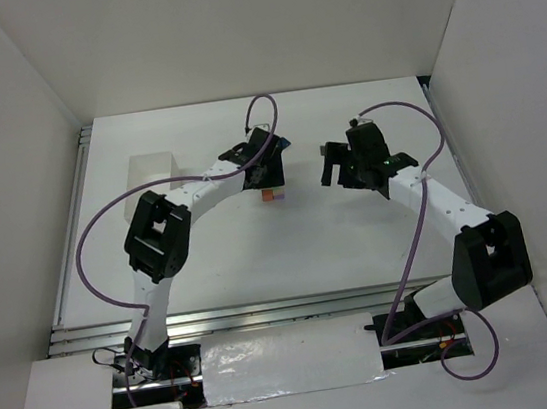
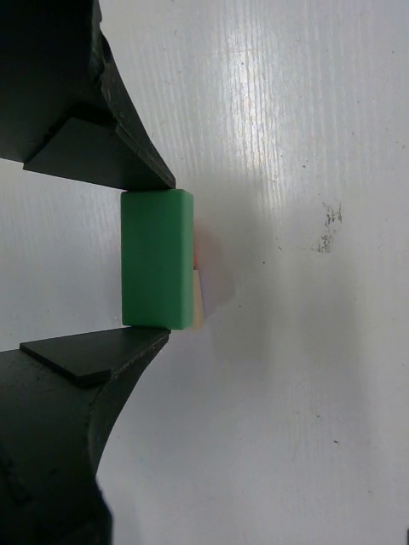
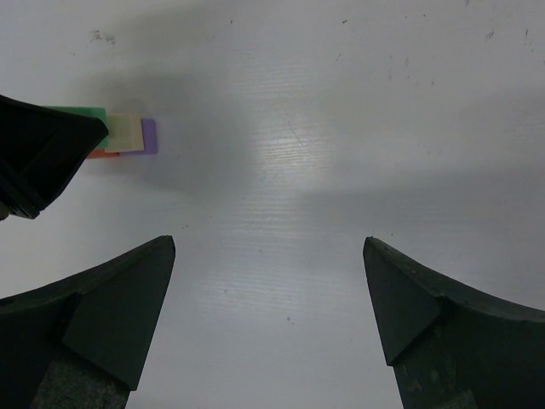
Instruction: Build the wood block tower
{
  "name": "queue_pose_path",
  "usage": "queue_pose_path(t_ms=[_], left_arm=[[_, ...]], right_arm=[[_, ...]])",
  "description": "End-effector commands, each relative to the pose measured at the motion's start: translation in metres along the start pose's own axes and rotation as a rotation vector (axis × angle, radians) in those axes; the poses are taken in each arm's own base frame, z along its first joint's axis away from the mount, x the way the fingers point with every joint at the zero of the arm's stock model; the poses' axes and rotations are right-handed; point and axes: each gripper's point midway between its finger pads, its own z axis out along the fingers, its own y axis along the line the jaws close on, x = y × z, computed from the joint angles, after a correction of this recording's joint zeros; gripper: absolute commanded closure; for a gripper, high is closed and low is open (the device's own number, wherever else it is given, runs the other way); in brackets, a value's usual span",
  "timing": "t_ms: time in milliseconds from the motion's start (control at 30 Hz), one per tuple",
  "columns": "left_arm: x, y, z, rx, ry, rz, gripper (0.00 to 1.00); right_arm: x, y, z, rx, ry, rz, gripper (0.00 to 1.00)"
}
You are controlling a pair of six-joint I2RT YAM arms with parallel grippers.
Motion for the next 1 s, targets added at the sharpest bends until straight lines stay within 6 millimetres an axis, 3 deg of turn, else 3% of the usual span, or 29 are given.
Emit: queue_pose_path(t_ms=[0, 400, 967], left_arm=[[-0.011, -0.007, -0.002, -0.021, -0.038, -0.036, 0.28], [-0.006, -0.018, 0.0, -0.002, -0.034, -0.033, 0.26], [-0.003, -0.017, -0.001, -0.042, -0.038, -0.034, 0.21]], right_arm=[[-0.014, 0.003, -0.007, -0.027, -0.057, 0.0, 0.0], [-0.013, 0.001, -0.004, -0.034, -0.052, 0.004, 0.0], [-0.013, -0.002, -0.005, -0.037, -0.051, 0.009, 0.0]])
